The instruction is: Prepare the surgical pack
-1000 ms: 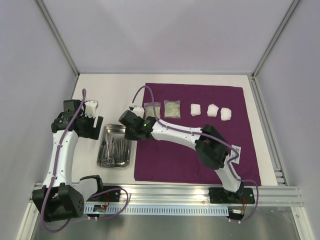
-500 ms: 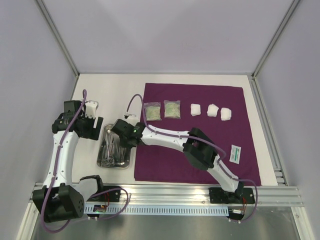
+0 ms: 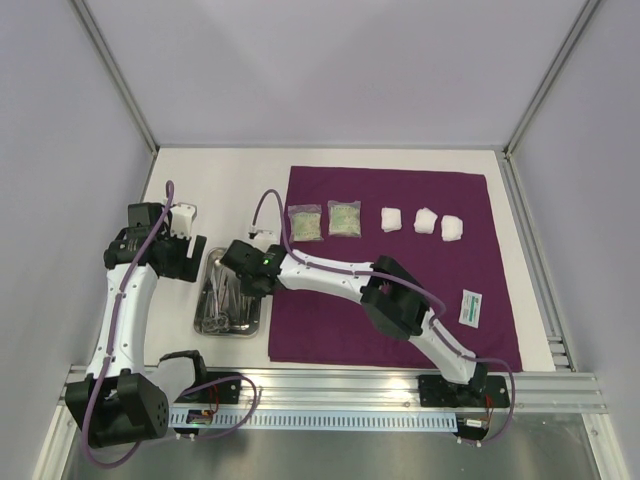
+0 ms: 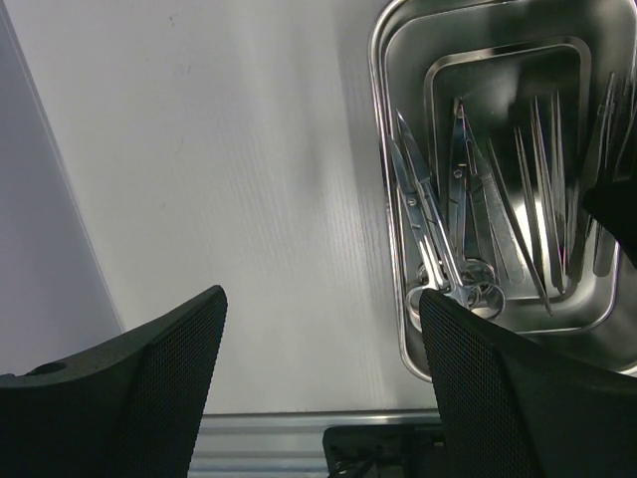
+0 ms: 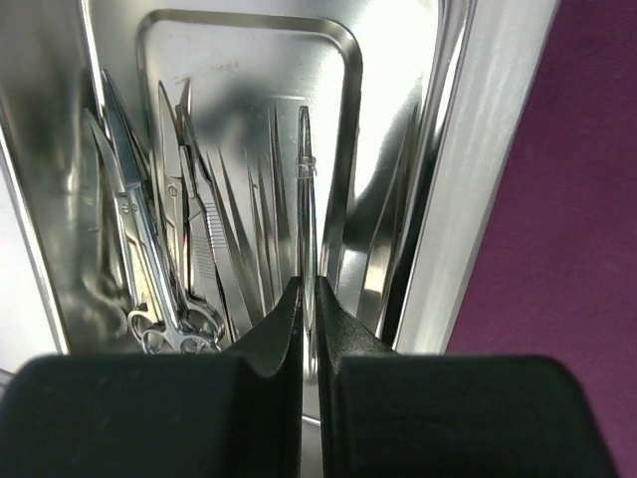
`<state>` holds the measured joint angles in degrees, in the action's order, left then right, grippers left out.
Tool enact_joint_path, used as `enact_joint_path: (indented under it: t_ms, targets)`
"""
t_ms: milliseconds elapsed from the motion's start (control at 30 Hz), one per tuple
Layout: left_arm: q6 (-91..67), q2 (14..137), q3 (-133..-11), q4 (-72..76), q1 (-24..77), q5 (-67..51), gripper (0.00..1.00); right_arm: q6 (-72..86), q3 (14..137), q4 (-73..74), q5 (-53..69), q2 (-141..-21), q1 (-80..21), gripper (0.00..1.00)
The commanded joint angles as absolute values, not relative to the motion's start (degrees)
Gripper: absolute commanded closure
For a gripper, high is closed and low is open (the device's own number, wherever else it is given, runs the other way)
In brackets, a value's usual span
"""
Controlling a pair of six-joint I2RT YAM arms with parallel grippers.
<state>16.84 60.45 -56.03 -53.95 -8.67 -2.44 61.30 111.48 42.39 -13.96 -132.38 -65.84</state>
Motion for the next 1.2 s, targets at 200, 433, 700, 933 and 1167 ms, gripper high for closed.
enact_joint_path:
  t_ms: [200,433,700,933,1167]
  targets:
    - [17.4,59.6,-56.3,-53.0,-8.9,-2.2,0.13,61.0,115.4,43.9,-14.5,-135.5,-65.8,0.98]
    - [17.4,59.7,-56.3,-52.9,-8.9,-2.2,0.13,60.7,115.4,42.9,-13.5,-135.4,-65.8,0.87]
    - [17.2,59.5,-57.0,-53.6,-8.9,-2.5,0.13,60.4,115.0,40.6,-12.7,-132.8,-65.0,0.79]
    - [16.3,59.9,-58.5,-54.8,-8.9,-4.0,0.13,56.8,112.4,35.6,-11.7,-126.0,-64.4,0.75]
    - [15.8,59.2,-59.2,-55.5,-9.0,-5.0,0.13,44.7,103.6,33.9,-10.5,-112.4,-62.5,0.64]
